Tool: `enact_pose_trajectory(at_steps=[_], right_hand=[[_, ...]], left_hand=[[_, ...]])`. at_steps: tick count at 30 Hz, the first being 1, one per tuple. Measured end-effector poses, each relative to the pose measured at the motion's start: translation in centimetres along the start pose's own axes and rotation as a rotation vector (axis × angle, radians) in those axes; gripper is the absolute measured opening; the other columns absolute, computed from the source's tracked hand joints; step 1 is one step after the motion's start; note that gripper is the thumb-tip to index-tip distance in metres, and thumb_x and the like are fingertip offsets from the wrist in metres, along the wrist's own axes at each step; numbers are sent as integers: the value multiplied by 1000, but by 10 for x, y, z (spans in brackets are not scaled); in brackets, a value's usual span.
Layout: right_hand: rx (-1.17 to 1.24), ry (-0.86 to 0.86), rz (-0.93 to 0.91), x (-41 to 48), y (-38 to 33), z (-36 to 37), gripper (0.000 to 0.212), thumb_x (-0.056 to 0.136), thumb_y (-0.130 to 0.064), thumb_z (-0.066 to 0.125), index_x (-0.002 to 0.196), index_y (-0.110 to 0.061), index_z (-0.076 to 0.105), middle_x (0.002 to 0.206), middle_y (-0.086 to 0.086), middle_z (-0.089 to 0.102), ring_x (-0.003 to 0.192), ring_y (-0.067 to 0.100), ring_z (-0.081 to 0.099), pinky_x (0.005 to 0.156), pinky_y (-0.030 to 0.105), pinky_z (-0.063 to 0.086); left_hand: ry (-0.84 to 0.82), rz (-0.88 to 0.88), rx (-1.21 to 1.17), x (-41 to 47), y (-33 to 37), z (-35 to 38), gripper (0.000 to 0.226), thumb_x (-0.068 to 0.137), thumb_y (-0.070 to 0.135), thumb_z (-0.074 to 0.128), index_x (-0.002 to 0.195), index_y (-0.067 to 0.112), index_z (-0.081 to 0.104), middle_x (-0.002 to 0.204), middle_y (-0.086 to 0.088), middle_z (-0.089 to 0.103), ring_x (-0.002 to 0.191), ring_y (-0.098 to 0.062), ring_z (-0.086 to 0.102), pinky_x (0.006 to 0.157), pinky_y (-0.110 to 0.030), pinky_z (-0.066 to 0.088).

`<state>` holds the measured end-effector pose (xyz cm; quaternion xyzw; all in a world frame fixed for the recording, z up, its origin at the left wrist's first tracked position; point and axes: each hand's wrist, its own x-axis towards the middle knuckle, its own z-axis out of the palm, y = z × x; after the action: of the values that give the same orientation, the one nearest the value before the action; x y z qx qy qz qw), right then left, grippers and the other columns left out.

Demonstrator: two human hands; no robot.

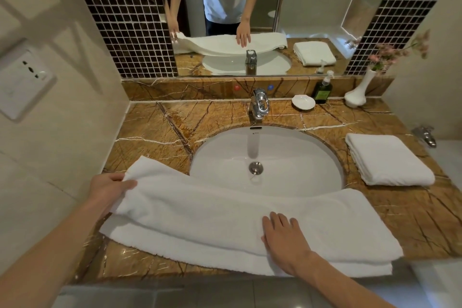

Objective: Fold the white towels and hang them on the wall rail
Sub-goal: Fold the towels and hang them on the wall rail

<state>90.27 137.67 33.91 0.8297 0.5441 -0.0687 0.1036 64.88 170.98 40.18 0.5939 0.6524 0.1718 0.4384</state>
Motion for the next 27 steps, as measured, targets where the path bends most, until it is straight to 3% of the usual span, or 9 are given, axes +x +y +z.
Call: enact_pose_trajectory(at_steps=[3, 7, 10, 12, 14, 16, 18, 21, 27], right_hand=[[-4, -24, 11, 0, -1, -1, 45, 78, -33, 32, 92, -10, 68, 88, 11, 67, 72, 28, 63, 59, 44, 53], [5, -47, 20, -2, -2, -2, 46, 78, -32, 33, 94, -8, 68, 91, 12, 67, 75, 30, 64, 61, 45, 54], [30, -55, 42, -3, -4, -2, 49, 79, -30, 32, 97, -6, 70, 94, 16, 69, 81, 33, 67, 65, 48, 55], [59, -39, 56, -4, -5, 1, 48, 80, -29, 32, 101, -4, 66, 97, 17, 69, 86, 34, 67, 68, 50, 56], [103, -33, 65, -5, -4, 2, 43, 83, -30, 31, 109, -5, 55, 101, 17, 69, 91, 34, 67, 71, 53, 56], [126, -28, 60, -5, -3, 8, 41, 93, -29, 23, 111, -7, 52, 105, 16, 69, 96, 34, 68, 75, 57, 54], [123, -59, 72, -5, -1, 15, 61, 100, -30, 5, 110, -7, 61, 108, 15, 69, 99, 33, 67, 77, 60, 51], [86, -55, 80, -8, 2, 17, 74, 100, -34, -1, 110, -8, 69, 112, 13, 69, 103, 32, 67, 78, 61, 51], [26, -139, -8, -14, 9, 13, 74, 101, -38, 2, 116, -10, 68, 120, 10, 67, 108, 27, 65, 80, 53, 54]], left_hand=[[31, 33, -57, 3, -9, 6, 37, 71, -3, 77, 106, 2, 69, 107, -17, 68, 80, -28, 61, 73, -34, 50], [115, 210, 206, 0, -11, 19, 48, 76, -2, 73, 122, -4, 58, 115, -20, 62, 106, -38, 57, 92, -43, 44], [55, 411, 564, 1, -19, 18, 45, 83, 6, 66, 125, -4, 52, 114, -26, 58, 103, -43, 56, 86, -49, 44], [53, 529, 929, -3, -27, 17, 54, 91, 20, 56, 140, 8, 38, 137, -27, 42, 121, -43, 46, 99, -52, 38], [33, 615, 1125, -15, -31, 22, 61, 96, 33, 43, 150, 17, 20, 152, -26, 19, 141, -42, 19, 113, -52, 18], [-80, 703, 1151, -30, -34, 32, 64, 97, 45, 28, 152, 21, 4, 158, -20, 0, 145, -36, -4, 116, -51, -1], [-229, 793, 1160, -43, -42, 46, 68, 92, 59, 7, 149, 28, -11, 155, -12, -20, 142, -33, -21, 115, -48, -14], [-390, 827, 1176, -54, -59, 65, 78, 76, 74, -17, 143, 35, -24, 149, -3, -37, 136, -28, -35, 109, -47, -24], [-447, 706, 1183, -57, -65, 73, 78, 71, 75, -17, 138, 38, -34, 143, 2, -46, 134, -25, -40, 106, -56, -24]])
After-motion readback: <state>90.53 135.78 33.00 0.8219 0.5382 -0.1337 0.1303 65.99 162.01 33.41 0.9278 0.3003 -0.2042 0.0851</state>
